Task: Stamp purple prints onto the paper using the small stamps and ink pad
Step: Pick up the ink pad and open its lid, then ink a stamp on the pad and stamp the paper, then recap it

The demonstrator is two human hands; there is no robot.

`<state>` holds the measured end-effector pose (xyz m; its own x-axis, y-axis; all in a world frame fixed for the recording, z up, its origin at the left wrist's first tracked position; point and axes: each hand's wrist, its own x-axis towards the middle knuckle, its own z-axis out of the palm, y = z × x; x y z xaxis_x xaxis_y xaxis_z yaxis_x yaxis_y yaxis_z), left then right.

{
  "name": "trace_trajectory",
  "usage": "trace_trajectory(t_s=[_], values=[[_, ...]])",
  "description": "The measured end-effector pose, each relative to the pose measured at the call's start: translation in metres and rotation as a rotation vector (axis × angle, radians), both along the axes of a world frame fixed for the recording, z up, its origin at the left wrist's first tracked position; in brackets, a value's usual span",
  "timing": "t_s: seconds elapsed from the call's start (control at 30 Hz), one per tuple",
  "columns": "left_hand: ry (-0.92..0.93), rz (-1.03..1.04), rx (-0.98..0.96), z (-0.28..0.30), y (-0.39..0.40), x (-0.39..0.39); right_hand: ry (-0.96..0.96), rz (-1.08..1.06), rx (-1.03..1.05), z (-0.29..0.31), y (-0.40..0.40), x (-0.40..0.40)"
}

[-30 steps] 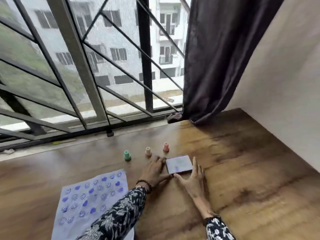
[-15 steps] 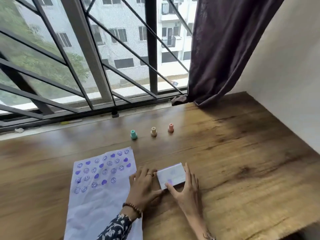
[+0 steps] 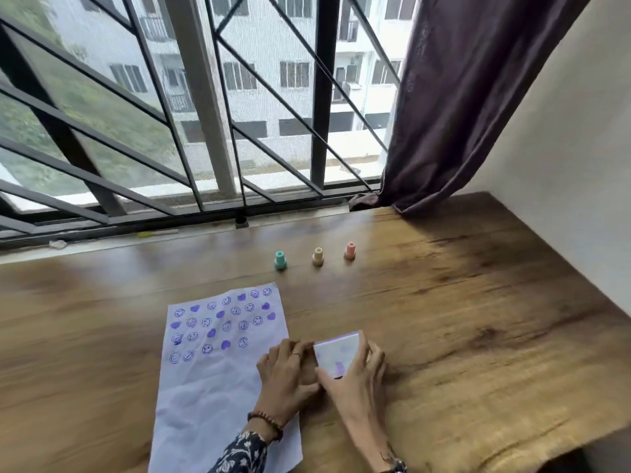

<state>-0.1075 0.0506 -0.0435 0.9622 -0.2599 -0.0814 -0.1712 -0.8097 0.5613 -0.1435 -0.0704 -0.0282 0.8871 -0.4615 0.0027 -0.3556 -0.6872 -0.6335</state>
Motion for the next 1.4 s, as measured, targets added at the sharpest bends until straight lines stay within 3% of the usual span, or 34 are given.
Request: trace_trajectory(t_s=[0.1, 0.23, 0.5, 0.87, 1.27, 1.4], values=[[-0.013, 0.001, -0.017, 0.0, 0.0, 0.0, -0.001, 0.017, 0.082, 0.009, -0.008, 0.0], [-0.009, 0.002, -0.048, -0.003, 0.001, 0.002, -0.082, 0.003, 0.491, 0.028, -0.038, -0.005], [-0.012, 0.016, -0.055, -0.003, 0.0, 0.002, -0.138, -0.154, 0.733, 0.013, -0.104, 0.012], [-0.002, 0.009, -0.041, -0.002, 0.0, 0.002, -0.217, -0.378, 0.383, -0.017, -0.119, 0.011], [0.084, 0.018, -0.031, 0.008, -0.004, 0.005, -0.205, -0.344, 0.246, -0.006, -0.114, 0.017], [-0.089, 0.065, -0.061, 0.035, -0.025, 0.04, -0.272, -0.24, 0.162, 0.012, -0.11, 0.042]])
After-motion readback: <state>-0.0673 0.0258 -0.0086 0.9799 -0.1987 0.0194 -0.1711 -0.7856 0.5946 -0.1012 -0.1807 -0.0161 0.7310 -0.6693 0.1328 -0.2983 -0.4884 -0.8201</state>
